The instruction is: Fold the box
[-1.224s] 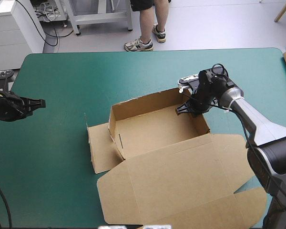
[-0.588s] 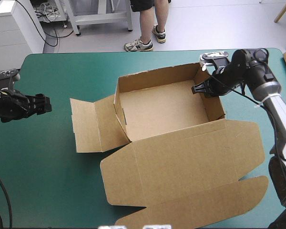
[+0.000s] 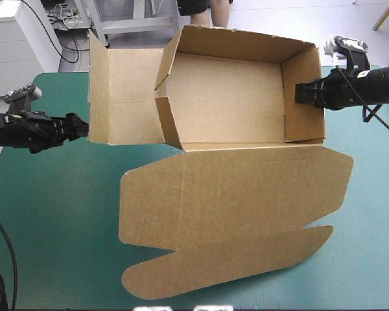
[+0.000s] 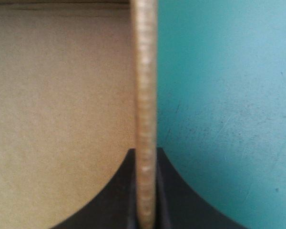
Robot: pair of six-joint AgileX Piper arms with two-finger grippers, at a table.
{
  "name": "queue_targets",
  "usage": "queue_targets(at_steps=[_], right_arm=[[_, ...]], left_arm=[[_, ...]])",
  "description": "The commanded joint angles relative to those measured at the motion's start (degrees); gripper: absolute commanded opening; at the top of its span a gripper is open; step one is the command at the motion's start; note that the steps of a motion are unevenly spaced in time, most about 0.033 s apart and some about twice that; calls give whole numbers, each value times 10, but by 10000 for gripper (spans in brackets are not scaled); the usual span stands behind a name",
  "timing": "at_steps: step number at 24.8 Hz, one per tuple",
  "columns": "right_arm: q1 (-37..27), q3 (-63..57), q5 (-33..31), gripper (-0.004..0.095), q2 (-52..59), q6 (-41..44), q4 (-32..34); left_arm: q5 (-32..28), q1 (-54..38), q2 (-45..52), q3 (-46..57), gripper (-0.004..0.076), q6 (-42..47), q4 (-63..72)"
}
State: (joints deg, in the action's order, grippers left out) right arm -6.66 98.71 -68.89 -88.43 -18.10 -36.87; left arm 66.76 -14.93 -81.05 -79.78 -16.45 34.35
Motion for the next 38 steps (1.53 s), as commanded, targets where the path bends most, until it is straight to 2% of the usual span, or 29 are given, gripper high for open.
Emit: queue_targets(at_steps=[1,7,10,17,22,24,29,38], right_arm=[[-5,18,19,-21,23,-6,-63],[9,18,20,-20,17,-7,-69],[34,17,39,-19,5,-5,-63],[114,18,105,-20,-44,41,44],[174,18,169,-19,-85,67,48],[199,18,191,-19,-100,87,70],[237,18,217,-19,-137,112,79],[264,19,243,-19,-158,130,79]], left_arm=[[-23,1,17,-14,620,-46,120],[-12,1,17,-14,619,-88,228],[14,1,17,-14,619,-104,255],[62,1,17,-14,619,-111,258],[62,1,17,-14,619,-112,258],[62,1,17,-14,619,-112,258],[62,1,17,-14,619,-112,258],[62,2,17,-14,619,-112,259]])
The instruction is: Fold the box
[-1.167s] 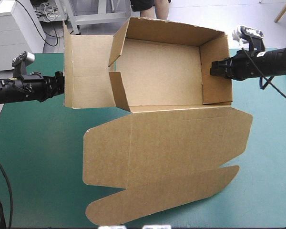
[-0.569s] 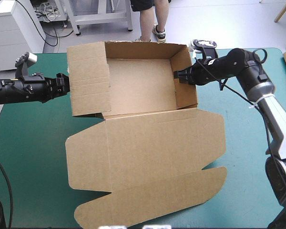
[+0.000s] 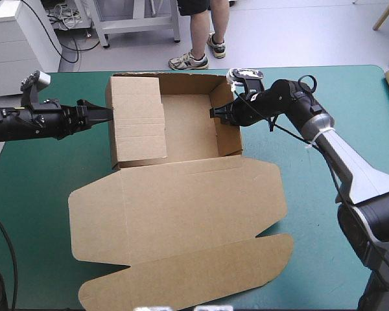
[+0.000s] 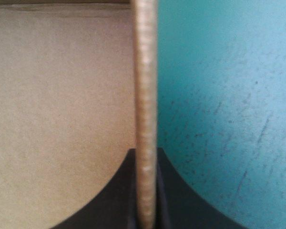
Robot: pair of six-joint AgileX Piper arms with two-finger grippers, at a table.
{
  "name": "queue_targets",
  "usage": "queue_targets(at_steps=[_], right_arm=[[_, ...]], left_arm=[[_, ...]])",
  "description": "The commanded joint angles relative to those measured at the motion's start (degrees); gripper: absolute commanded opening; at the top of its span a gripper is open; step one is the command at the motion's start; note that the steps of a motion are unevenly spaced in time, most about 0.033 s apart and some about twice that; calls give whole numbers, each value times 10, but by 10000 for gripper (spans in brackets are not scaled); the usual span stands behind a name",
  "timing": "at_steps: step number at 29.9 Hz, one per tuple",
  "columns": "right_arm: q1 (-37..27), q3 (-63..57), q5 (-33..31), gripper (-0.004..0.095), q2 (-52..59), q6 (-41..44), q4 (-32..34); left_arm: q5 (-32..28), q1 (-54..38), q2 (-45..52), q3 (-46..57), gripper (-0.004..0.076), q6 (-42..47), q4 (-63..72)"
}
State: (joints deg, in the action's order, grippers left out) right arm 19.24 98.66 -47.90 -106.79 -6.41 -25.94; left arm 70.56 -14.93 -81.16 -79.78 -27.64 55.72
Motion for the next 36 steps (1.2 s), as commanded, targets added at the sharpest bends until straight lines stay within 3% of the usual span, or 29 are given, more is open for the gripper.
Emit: queue_targets(at_steps=[1,12,19,28,36], right_arm=[[7,20,33,-19,23,14,-30],[9,20,33,-19,13,16,-57],[31,20,34,-19,13,16,-41],[82,20,53,-19,13,46,32],[106,19,55,-19,13,50,33]], left_arm=[[25,2,18,-14,619,0,46],[25,38,18,-14,619,0,29],[24,54,18,-14,613,34,-64],[24,66,18,-14,435,96,-146],[6,155,18,-14,430,227,-327]])
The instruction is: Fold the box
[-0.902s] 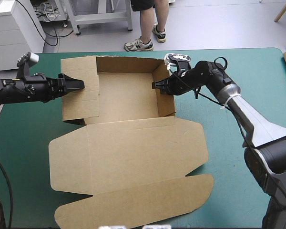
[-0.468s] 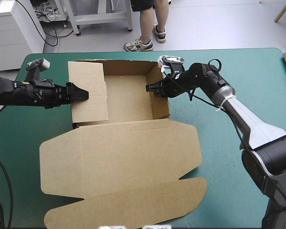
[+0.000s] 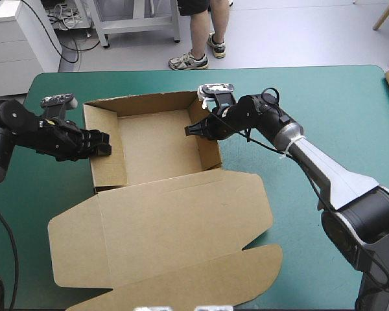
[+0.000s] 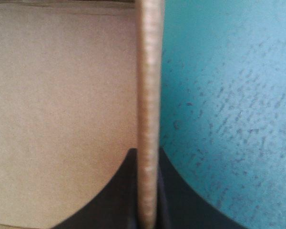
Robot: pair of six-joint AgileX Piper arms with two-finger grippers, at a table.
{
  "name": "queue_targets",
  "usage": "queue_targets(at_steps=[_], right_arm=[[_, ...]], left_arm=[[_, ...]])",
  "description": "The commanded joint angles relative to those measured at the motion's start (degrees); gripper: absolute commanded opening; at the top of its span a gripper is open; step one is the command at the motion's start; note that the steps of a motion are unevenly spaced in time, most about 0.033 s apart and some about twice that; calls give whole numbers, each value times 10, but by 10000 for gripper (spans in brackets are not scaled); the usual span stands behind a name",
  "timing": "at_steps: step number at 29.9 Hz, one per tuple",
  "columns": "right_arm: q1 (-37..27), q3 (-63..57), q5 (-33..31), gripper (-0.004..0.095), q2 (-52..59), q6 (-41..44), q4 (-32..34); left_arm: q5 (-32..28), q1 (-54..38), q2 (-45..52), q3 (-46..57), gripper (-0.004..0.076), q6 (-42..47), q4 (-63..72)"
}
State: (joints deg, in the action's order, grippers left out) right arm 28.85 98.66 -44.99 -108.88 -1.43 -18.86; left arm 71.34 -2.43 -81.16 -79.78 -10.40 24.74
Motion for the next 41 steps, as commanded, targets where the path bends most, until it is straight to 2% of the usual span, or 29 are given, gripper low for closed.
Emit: queue_targets(at_steps=[1,4,8,14,21,25,29,41], right_arm=[[10,19,24,-19,34,0,-38],[10,19,16,-19,34,14,-36],[11,19,13,-19,34,21,-26],[15,19,2,-19,34,21,-15],[15,19,-14,-20,41,25,15],[15,20,-41,-20,63,75,124],[10,20,-94,-20,79,103,204],[-69,-1,-220,-21,77,99,217]], left_arm=[[-8,37,18,-14,426,72,-33],[-20,55,18,-14,375,128,-93],[-15,79,18,-13,204,194,-179],[-21,102,18,-13,-7,219,-228],[-34,105,6,-13,-8,253,-255],[-57,105,-23,-24,-8,251,-247],[-44,111,-66,-52,-8,245,-243],[-34,194,-199,-146,-8,241,-235]])
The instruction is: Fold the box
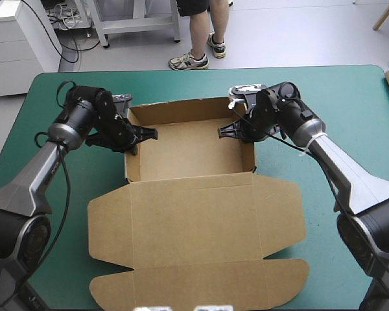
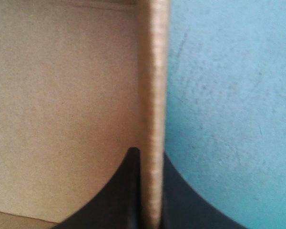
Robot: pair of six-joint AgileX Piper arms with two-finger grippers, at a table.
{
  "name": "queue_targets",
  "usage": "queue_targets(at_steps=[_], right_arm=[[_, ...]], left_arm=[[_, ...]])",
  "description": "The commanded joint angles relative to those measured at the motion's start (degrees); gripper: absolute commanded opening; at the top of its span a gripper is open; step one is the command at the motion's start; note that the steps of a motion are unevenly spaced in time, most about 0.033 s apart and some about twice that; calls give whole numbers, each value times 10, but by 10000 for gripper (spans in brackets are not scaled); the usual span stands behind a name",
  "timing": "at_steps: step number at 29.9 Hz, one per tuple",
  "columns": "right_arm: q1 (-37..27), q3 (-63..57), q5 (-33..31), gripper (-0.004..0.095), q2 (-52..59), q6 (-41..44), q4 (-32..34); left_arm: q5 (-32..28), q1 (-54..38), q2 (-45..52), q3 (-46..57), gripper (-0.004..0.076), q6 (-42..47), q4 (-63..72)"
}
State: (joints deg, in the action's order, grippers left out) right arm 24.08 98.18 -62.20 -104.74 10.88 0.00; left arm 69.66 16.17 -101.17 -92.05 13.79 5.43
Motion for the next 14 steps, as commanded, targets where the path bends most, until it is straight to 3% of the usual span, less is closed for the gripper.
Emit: queue_targets(at_steps=[1,14], right_arm=[[-23,-3,-48,-21,36,-24,28],[-24,-95,-16,-21,32,-24,35]], left_arm=[[-17,12,-9,-24,-8,-1,-39],[-24,21,-57,-27,-7,-33,2]])
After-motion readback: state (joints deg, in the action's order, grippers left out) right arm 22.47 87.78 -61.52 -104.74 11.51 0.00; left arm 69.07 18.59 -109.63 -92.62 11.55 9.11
